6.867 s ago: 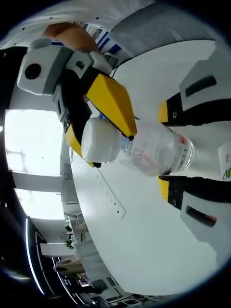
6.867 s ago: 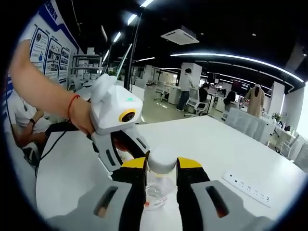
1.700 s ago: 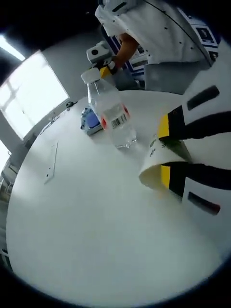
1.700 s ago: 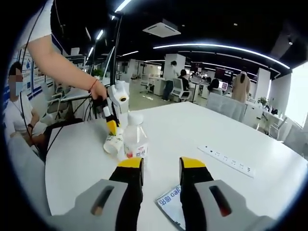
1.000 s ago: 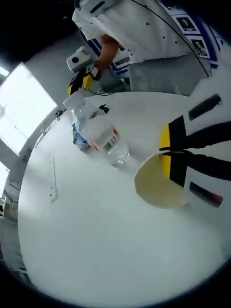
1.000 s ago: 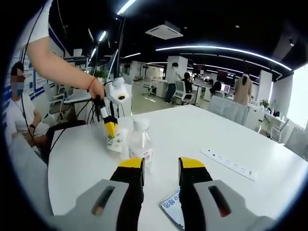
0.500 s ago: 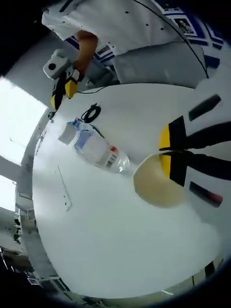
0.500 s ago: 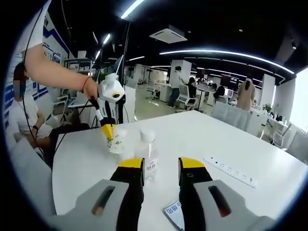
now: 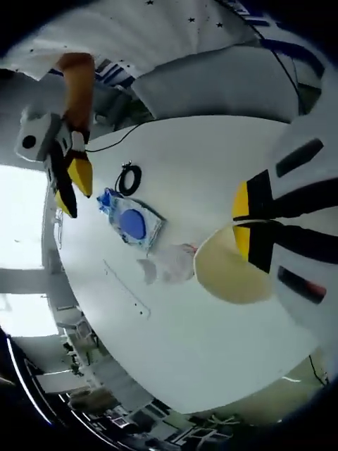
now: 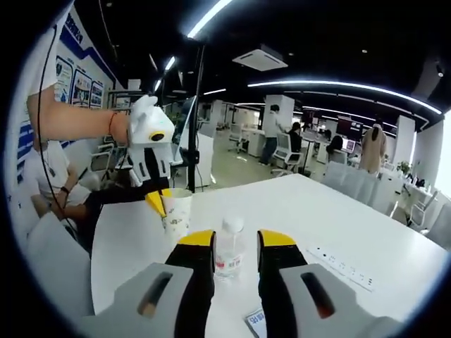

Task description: Arrange the tabletop items into an orderly group along one side of the table until the central work area is clear of visible clutter.

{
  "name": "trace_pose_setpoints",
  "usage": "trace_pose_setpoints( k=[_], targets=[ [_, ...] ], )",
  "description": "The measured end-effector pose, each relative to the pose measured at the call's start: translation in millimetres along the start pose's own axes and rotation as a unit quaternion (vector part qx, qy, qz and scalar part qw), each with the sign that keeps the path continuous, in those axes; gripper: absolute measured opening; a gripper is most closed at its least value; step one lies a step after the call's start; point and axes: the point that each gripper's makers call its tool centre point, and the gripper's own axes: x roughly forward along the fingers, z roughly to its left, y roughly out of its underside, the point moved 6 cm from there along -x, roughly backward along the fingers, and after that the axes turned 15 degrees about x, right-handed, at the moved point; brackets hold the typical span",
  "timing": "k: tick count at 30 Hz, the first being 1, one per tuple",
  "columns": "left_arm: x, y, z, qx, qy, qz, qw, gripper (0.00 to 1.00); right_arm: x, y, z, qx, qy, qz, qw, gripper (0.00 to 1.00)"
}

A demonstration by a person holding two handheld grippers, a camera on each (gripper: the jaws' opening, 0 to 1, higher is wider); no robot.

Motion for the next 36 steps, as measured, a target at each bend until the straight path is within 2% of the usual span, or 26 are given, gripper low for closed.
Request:
trace_pose_setpoints(
  k=[1, 3, 5, 8, 12, 14, 16, 17, 19, 21, 22, 24, 26, 28, 30, 31, 32, 34, 36],
  targets=[
    [-0.7, -4.8, -3.8, 0.02, -0.004, 0.007, 0.9998, 0.0, -0.2, -3.1, 1.5, -0.003, -0.005, -0.001, 1.0, 0.21],
    [0.9, -13.4, -12.3, 0.027, -0.009, 0.017, 0.9995, 0.0, -1.0, -10.6, 4.5, 0.002, -0.017, -0.001, 0.9998, 0.22],
    [2.2, -20.2, -18.9, 0.055, -0.016, 0.034, 0.9978, 0.0, -1.8, -18.2, 7.4, 0.011, -0.031, 0.0, 0.9995, 0.21],
    [6.2, -31.1, -31.3, 0.075, -0.016, 0.046, 0.996, 0.0, -3.9, -28.4, 12.4, 0.003, -0.046, 0.001, 0.9989, 0.21],
    [11.6, -47.8, -43.3, 0.096, -0.022, 0.052, 0.9938, 0.0, -4.9, -36.5, 22.2, -0.012, -0.077, 0.023, 0.9967, 0.2],
    [14.9, -59.6, -51.6, 0.11, -0.019, 0.048, 0.9926, 0.0, -5.0, -36.4, 29.1, -0.027, -0.098, 0.053, 0.9934, 0.2],
    [19.1, -67.9, -55.0, 0.132, -0.027, 0.062, 0.9889, 0.0, -5.0, -37.2, 35.3, -0.056, -0.114, 0.076, 0.989, 0.19],
    [21.3, -72.0, -58.8, 0.144, -0.024, 0.068, 0.987, 0.0, -5.9, -35.8, 39.9, -0.063, -0.127, 0.1, 0.9848, 0.18],
    [27.2, -82.3, -65.6, 0.16, -0.026, 0.07, 0.9843, 0.0, -7.0, -35.3, 46.5, -0.082, -0.144, 0.126, 0.978, 0.18],
    [33.0, -91.1, -72.7, 0.177, -0.024, 0.08, 0.9807, 0.0, -8.4, -34.2, 49.6, -0.104, -0.15, 0.145, 0.9725, 0.18],
    [36.6, -96.3, -76.0, 0.197, -0.026, 0.088, 0.9762, 0.0, -9.1, -33.4, 50.4, -0.113, -0.15, 0.156, 0.9699, 0.17],
    [41.3, -102.3, -81.4, 0.2, -0.024, 0.092, 0.9751, 0.0, -11.4, -31.1, 52.1, -0.132, -0.152, 0.179, 0.9631, 0.15],
    [45.1, -108.0, -85.3, 0.211, -0.026, 0.098, 0.9723, 0.0, -14.2, -28.6, 53.7, -0.13, -0.154, 0.197, 0.9593, 0.13],
    [46.9, -108.8, -87.0, 0.228, -0.03, 0.116, 0.9662, 0.0, -18.1, -22.8, 53.6, -0.134, -0.159, 0.225, 0.9519, 0.13],
    [50.1, -114.5, -91.2, 0.233, -0.031, 0.125, 0.964, 0.0, -21.5, -17.0, 53.8, -0.143, -0.163, 0.248, 0.9441, 0.14],
    [50.1, -115.8, -92.3, 0.242, -0.033, 0.133, 0.9607, 0.0, -22.3, -15.4, 53.4, -0.147, -0.161, 0.254, 0.9423, 0.14],
    [50.6, -117.7, -94.1, 0.247, -0.031, 0.133, 0.9593, 0.0, -23.5, -13.3, 52.8, -0.149, -0.159, 0.259, 0.941, 0.13],
    [51.6, -124.3, -97.8, 0.243, -0.031, 0.128, 0.9611, 0.0, -25.6, -9.7, 52.1, -0.146, -0.157, 0.271, 0.9384, 0.11],
    [53.0, -128.8, -101.4, 0.251, -0.03, 0.13, 0.9588, 0.0, -26.6, -6.4, 51.5, -0.145, -0.155, 0.28, 0.9364, 0.09]
  ],
)
